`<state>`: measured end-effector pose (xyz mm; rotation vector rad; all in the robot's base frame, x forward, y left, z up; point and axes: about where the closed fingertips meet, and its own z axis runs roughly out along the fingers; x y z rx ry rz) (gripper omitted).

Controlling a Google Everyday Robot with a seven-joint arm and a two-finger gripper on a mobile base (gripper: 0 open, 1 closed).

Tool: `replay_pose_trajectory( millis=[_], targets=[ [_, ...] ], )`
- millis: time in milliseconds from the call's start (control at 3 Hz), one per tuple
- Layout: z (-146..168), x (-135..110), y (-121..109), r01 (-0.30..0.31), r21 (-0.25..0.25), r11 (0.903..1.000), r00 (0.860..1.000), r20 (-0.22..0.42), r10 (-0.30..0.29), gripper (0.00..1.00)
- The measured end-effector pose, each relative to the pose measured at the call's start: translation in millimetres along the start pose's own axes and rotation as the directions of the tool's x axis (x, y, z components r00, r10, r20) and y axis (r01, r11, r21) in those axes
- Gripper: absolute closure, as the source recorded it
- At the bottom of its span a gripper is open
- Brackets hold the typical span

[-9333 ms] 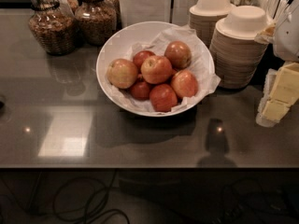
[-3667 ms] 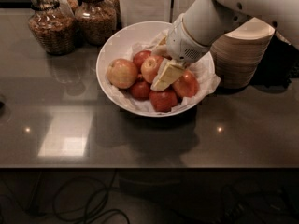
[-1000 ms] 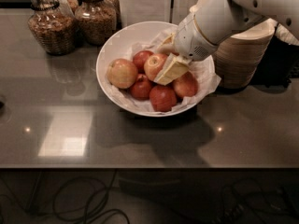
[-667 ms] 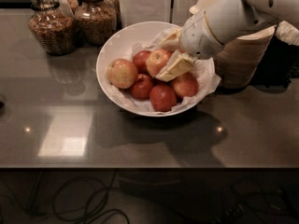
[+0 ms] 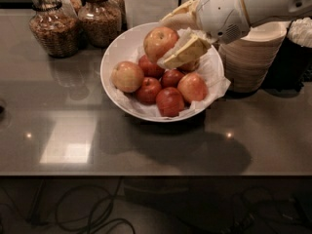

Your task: Pick apple from white bowl

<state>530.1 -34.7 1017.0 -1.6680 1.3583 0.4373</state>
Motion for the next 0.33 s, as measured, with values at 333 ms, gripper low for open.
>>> replay_pose_trajectory(
  millis=[333],
  targets=[
    [0.0,0.0,0.0,0.0,0.0,1.0,1.0,0.0,0.0,1.0]
  ],
)
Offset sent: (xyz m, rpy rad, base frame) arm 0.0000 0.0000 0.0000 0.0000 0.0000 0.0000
